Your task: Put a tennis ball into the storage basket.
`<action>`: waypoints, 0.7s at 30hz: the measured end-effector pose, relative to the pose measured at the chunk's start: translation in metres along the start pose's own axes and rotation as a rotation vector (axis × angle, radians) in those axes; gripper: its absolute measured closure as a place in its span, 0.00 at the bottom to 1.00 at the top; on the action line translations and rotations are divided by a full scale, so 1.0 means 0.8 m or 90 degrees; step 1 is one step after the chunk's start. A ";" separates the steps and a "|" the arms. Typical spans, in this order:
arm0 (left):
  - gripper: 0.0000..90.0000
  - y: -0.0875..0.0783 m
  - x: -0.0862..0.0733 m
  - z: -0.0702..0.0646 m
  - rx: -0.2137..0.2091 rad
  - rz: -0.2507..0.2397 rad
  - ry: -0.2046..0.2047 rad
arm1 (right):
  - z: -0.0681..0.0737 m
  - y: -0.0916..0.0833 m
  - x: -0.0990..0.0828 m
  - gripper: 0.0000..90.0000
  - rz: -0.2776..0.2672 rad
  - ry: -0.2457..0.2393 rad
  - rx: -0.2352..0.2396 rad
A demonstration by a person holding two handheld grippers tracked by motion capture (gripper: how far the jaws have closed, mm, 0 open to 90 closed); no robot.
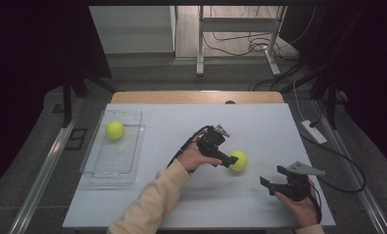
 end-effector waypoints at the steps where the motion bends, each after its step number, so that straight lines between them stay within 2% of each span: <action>1: 0.09 0.001 0.000 -0.001 0.000 0.002 0.002 | 0.000 0.000 0.000 0.15 0.000 -0.001 0.000; 12: 0.08 0.014 -0.001 -0.010 -0.001 0.021 0.016 | 0.001 0.000 -0.001 0.15 0.001 -0.001 0.001; 21: 0.08 0.032 -0.002 -0.012 0.003 0.037 0.009 | 0.000 0.001 -0.002 0.15 0.002 -0.001 0.000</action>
Point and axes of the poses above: each handheld gripper's, and its own axes: y roughly forward along the jaws, x roughly out of its top, z roughly to its left, the point moved 8 cm from there along y, roughly forward along the jaws, and after that the axes turned 10 degrees about -y, right-handed, at the moved point
